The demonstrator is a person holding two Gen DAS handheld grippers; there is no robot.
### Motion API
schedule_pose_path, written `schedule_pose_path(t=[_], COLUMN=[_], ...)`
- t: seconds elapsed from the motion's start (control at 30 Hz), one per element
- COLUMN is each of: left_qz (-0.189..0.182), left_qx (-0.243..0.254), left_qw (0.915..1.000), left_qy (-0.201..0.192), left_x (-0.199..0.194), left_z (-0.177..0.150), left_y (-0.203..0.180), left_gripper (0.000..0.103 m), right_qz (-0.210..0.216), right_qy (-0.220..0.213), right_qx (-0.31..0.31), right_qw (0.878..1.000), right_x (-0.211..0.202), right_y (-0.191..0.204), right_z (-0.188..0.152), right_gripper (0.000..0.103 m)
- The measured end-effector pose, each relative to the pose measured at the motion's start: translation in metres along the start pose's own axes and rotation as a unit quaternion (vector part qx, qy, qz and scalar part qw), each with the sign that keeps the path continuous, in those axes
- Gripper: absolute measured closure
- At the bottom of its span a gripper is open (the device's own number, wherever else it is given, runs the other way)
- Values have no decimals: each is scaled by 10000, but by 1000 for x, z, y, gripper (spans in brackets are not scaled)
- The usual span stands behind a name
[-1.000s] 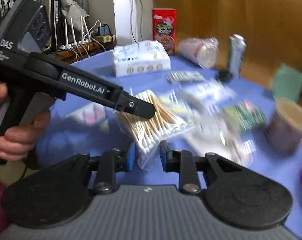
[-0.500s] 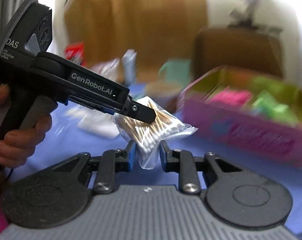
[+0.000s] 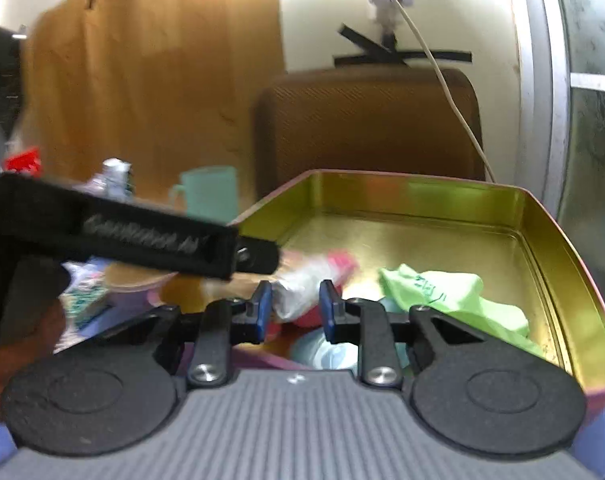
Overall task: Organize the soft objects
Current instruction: 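Lower the cotton-swab bag into the tin and open the left gripper, then grasp the black eyeglass case with the left gripper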
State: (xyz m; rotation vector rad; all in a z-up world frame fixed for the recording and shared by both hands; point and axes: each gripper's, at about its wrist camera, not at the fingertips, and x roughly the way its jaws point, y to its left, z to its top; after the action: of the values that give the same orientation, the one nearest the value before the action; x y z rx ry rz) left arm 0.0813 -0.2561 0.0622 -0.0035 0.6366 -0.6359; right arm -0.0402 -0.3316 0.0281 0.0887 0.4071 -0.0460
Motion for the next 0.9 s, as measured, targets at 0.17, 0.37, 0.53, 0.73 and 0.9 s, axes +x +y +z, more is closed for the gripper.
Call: schedule_pose_path(t=[0.17,0.37,0.53,0.73,0.9], left_qz=[-152,-35,473,1630,2526], left_qx=[-359,-744,-1167,-1697,-1844], left_qw=[9989,9953,9893,9686,9455], left_qy=[-250,-618,-743,-802,-910], left_x=[-27,-83,-123,-160,-169], left_z=[-6,-29,-60,-97,-117], left_y=[22,71,127,201,244], left_gripper=[29,28,28,29,30], right_qz=[-695,-200,526,1668,2359], right_qy=[-85,-329,-206,16,645], right_qx=[-355,-281,249,685,684], right_qw=[9969,9989,9981,9836,9672], right_x=[18,2,3,11,49], right_y=[-8,-5,3,38,94], right_z=[-2,7,16,29,44], right_gripper=[73,73,73,73,72])
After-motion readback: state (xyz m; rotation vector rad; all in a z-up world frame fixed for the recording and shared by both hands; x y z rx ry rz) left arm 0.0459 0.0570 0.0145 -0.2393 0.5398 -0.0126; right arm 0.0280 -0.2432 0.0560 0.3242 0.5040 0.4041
